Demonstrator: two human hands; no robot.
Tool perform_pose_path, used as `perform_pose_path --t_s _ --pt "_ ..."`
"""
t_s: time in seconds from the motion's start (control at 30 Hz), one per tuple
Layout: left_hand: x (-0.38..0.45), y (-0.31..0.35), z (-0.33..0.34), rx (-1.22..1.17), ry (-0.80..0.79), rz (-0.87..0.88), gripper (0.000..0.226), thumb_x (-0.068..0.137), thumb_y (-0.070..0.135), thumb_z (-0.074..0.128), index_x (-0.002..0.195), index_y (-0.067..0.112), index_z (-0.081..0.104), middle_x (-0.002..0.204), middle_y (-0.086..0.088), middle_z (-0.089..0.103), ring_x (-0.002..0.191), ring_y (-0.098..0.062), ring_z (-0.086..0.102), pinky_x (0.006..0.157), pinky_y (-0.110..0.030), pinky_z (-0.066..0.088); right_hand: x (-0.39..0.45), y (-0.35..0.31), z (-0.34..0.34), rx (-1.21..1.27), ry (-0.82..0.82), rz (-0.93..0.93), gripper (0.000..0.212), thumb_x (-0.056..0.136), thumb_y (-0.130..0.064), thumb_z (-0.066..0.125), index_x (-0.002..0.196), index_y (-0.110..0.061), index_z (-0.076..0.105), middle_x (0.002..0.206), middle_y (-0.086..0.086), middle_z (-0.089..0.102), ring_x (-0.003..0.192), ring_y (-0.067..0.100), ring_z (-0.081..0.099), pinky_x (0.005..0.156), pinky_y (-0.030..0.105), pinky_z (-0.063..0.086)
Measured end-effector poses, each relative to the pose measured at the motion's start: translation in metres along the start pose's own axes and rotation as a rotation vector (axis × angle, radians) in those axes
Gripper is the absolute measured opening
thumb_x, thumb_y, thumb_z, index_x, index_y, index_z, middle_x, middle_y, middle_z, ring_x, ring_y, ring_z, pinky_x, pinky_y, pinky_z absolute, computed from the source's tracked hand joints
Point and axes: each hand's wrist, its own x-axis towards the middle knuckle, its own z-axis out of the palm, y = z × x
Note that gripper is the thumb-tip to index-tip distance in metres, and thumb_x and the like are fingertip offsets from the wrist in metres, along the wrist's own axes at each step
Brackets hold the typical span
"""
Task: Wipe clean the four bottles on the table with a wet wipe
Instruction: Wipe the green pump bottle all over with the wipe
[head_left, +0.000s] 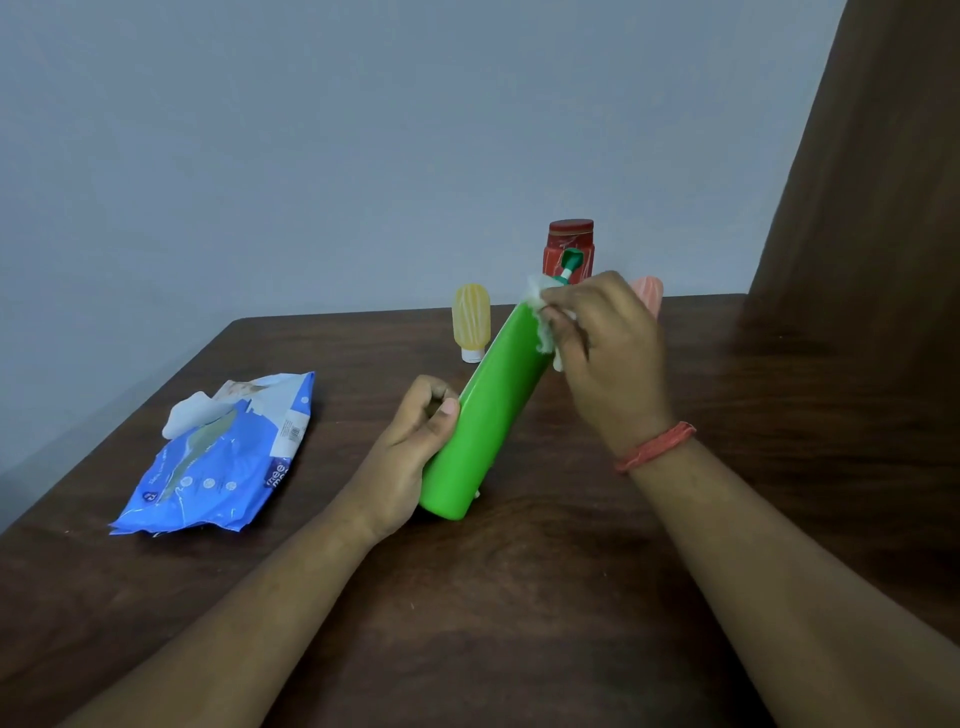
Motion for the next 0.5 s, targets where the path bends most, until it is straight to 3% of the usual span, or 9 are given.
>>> perform_pose_path --t_s 0.07,0.2,0.3,0.43,0.5 --pt "0.000 -0.002 -0.001 0.016 0.000 0.012 0.026 0.095 0.043 0.050 0.099 0.017 0.047 0.102 -0.034 0.057 0.080 -0.043 0.065 0.062 -0.050 0.059 -0.002 0.001 0.000 0.026 0.029 0.071 0.012 0.093 -0.006 0.064 0.102 -0.003 0.071 0.098 0.011 0.063 0.090 0.020 0.059 0.078 0.035 0.050" --pt "0.001 -0.002 0.000 -0.123 0.065 0.034 0.023 0.094 0.038 0.050 0.099 0.016 0.046 0.087 -0.016 0.066 0.071 -0.037 0.070 0.053 -0.048 0.059 -0.016 -0.014 0.012 0.114 -0.139 -0.047 0.012 0.092 -0.005 0.065 0.103 -0.003 0.071 0.099 0.008 0.064 0.091 0.021 0.062 0.079 0.038 0.053" --pt "0.001 0.001 -0.002 -0.246 0.124 0.068 0.031 0.094 0.040 0.047 0.106 0.011 0.045 0.088 -0.016 0.067 0.069 -0.035 0.070 0.050 -0.047 0.058 -0.023 -0.021 0.018 0.184 -0.205 -0.111 0.014 0.091 -0.004 0.066 0.103 -0.004 0.072 0.099 0.007 0.064 0.092 0.021 0.062 0.080 0.038 0.053" --pt "0.001 0.007 -0.004 -0.376 0.186 0.044 0.046 0.098 0.043 0.048 0.121 0.003 0.048 0.108 -0.025 0.062 0.081 -0.036 0.067 0.057 -0.047 0.059 -0.029 -0.030 0.023 0.225 -0.333 -0.211 0.014 0.091 -0.005 0.066 0.104 -0.007 0.073 0.099 0.005 0.063 0.093 0.017 0.060 0.080 0.034 0.051" --pt "0.002 0.010 -0.003 -0.438 0.255 0.020 0.068 0.094 0.043 0.046 0.139 -0.007 0.041 0.129 -0.033 0.055 0.099 -0.040 0.063 0.074 -0.050 0.060 -0.031 -0.034 0.025 0.252 -0.365 -0.261 0.011 0.092 -0.006 0.065 0.100 -0.006 0.073 0.097 0.005 0.064 0.092 0.019 0.060 0.079 0.036 0.051"
